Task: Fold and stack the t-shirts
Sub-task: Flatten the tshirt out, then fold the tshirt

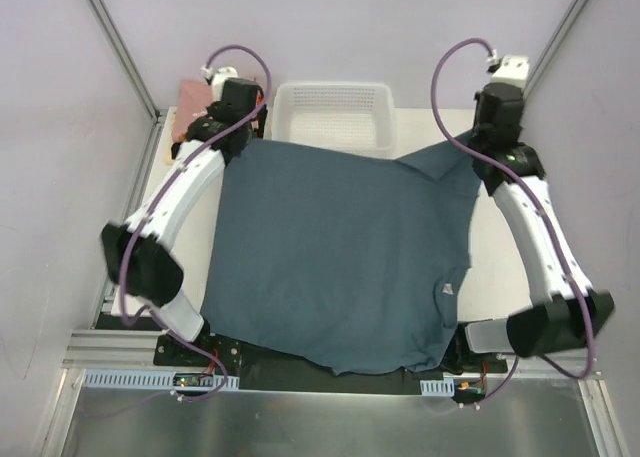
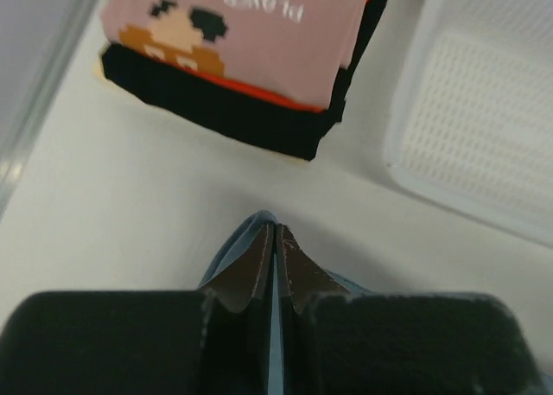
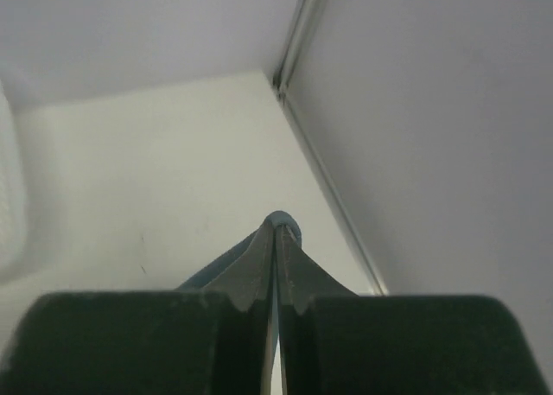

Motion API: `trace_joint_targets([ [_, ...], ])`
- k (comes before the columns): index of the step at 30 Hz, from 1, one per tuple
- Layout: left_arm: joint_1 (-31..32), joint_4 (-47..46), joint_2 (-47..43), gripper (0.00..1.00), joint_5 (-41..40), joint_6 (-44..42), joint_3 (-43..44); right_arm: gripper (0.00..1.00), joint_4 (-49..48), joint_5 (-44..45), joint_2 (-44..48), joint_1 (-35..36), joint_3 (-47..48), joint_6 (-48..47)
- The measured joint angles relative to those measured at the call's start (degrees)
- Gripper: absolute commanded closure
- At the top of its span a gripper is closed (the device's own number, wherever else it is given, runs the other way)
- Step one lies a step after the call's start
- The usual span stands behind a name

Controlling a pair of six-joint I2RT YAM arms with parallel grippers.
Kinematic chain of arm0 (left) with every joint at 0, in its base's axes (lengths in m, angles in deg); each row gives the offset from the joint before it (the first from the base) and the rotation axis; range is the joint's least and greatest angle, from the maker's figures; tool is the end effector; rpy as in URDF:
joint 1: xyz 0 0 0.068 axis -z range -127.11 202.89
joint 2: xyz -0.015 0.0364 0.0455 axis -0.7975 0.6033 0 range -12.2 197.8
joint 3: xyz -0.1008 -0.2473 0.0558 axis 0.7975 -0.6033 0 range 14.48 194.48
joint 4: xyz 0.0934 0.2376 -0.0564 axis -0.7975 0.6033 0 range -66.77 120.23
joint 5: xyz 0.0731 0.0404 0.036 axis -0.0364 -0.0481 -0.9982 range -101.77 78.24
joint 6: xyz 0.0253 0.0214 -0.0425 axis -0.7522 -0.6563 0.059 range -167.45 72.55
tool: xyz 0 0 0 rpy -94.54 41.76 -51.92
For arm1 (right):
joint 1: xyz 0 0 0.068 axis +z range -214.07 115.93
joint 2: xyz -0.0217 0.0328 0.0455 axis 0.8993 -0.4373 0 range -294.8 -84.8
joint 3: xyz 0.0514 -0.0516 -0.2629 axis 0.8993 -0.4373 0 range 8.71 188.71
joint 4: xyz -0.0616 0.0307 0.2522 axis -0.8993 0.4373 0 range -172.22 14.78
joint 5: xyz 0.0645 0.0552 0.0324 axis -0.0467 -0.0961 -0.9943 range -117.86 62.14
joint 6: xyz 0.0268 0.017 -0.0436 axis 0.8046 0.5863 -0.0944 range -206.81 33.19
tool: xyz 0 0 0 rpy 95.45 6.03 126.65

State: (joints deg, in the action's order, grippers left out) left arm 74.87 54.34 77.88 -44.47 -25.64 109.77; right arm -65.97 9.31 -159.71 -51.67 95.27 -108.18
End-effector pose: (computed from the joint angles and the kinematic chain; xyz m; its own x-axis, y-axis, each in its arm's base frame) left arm 0.3340 -0.1140 0.4141 -0.3257 -0.2056 -0.9228 -0.2766 0.9541 -0.1149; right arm 0.2792 0.0393 0.4684 -0.2248 -0.3467 -0.9106 0.3599 0.8390 -0.4083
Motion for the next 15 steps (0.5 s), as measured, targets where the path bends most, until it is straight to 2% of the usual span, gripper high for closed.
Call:
trace_joint_targets([
  [6, -1.4, -0.3, 19.4, 1.0, 4.3, 3.3, -0.1, 0.99, 0.6, -7.4, -15.8, -5.0, -5.2, 5.6],
  [10, -1.4, -0.3, 23.4, 1.0, 5.6, 4.8, 0.0, 0.99, 0.1, -10.8, -20.4, -5.0, -5.2, 6.9],
  [15, -1.5, -0.6, 23.9, 1.0, 5.5, 5.7, 0.1, 0.99, 0.0, -12.9, -21.1, -4.9, -5.2, 8.6],
])
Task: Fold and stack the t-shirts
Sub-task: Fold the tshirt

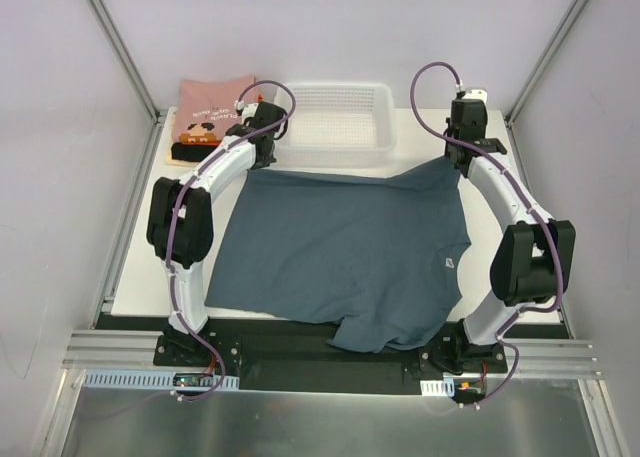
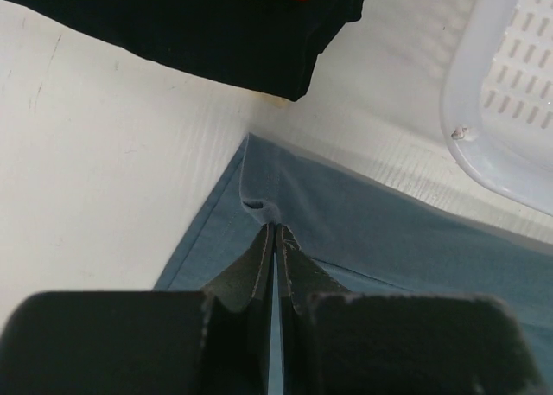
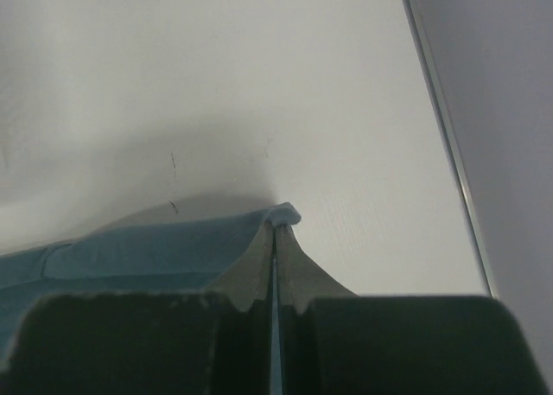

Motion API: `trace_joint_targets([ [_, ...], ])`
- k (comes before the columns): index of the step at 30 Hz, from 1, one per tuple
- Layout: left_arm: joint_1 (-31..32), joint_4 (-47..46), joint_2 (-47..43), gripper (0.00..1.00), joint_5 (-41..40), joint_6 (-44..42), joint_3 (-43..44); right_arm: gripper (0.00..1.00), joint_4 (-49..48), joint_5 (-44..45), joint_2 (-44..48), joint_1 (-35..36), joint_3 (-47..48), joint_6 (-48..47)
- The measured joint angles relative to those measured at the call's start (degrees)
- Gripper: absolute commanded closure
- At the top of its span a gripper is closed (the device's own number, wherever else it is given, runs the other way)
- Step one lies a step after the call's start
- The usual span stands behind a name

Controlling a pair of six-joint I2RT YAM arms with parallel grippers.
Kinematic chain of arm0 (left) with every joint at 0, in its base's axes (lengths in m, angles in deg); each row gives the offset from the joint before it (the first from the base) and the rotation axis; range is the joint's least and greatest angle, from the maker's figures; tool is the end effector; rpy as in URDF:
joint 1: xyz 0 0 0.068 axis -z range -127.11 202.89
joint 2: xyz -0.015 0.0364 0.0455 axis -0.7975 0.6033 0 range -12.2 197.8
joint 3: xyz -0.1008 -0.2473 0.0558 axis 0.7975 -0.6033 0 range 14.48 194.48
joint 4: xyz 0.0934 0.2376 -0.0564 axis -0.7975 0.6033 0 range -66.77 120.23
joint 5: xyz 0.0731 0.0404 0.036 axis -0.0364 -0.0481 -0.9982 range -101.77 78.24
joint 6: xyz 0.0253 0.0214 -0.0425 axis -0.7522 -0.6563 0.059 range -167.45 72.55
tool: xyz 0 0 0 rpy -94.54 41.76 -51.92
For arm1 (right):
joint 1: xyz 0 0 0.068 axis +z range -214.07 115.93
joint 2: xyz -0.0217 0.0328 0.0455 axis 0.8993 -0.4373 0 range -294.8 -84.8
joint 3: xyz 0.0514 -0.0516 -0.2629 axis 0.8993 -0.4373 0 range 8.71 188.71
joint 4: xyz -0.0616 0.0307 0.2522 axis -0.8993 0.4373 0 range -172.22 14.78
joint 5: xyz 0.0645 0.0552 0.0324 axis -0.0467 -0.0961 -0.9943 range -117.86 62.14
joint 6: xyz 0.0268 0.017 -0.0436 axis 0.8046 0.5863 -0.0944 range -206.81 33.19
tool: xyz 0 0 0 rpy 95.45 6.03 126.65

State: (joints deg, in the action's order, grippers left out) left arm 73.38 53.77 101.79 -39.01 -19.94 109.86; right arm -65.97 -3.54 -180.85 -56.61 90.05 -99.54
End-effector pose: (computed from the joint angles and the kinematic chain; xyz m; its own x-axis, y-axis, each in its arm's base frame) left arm 0.4252 -0.1414 0.2535 -0.6427 -0.1981 -0.7400 -0.3000 0.9539 0.0052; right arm 0.3899 0.0362 0.3171 -0.5485 -0.2743 -0.7899 0.1138 0.9114 -0.3955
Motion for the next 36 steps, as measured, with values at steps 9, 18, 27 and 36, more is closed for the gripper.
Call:
trace_joint_targets([
  [9, 0.0, -1.1, -5.2, 1.0, 0.2, 2.1, -7.4, 0.99, 4.5, -0.9, 7.7, 0.0, -6.6, 6.0],
  [18, 0.0, -2.8, -18.3, 1.0, 3.4, 4.6, -21.2, 1.0, 11.5, -1.7, 26.1, 0.0, -16.1, 10.6],
  [27, 0.0, -5.4, -27.0, 1.0, 7.7, 6.1, -32.4, 0.99, 20.5, -5.6, 41.9, 0.0, -23.9, 15.9],
  [36, 0.0, -6.3, -30.1, 1.0, 7.8, 6.5, -37.9, 0.98, 30.8, -10.8, 52.0, 0.0, -28.2, 19.8],
])
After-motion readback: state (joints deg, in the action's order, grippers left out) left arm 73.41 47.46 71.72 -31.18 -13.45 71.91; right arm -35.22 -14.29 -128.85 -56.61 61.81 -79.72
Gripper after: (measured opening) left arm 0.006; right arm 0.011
